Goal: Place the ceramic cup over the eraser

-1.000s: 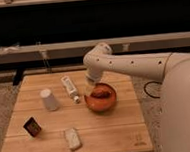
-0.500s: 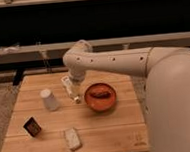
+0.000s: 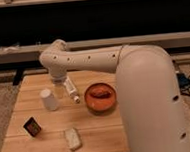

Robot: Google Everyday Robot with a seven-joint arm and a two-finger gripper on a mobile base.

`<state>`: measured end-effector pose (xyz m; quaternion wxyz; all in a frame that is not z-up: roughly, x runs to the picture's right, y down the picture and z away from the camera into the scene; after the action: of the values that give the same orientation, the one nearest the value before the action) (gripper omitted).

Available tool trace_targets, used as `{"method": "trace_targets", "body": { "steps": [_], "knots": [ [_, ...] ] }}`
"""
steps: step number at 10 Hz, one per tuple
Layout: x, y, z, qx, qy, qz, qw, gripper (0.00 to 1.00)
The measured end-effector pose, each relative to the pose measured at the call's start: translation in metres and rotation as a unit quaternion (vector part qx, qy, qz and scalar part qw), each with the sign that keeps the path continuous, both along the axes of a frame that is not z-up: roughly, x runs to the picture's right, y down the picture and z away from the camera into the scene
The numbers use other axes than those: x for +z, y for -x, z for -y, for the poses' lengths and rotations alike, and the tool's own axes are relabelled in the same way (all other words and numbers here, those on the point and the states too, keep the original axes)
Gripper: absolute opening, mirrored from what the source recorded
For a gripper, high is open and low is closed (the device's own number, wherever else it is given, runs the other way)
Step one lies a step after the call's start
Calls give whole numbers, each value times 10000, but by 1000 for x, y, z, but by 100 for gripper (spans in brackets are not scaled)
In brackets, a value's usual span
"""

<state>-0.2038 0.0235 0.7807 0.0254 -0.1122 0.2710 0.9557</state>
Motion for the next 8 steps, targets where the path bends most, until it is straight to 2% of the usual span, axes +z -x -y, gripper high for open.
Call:
{"method": "trace_targets", "body": {
  "steps": [2, 5, 8],
  "knots": [
    [6, 32, -9, -270, 133, 218, 9993, 80],
    [22, 54, -18, -479, 268, 299, 9980, 80],
    [35, 69, -21, -611, 305, 317, 9972, 80]
  ]
}}
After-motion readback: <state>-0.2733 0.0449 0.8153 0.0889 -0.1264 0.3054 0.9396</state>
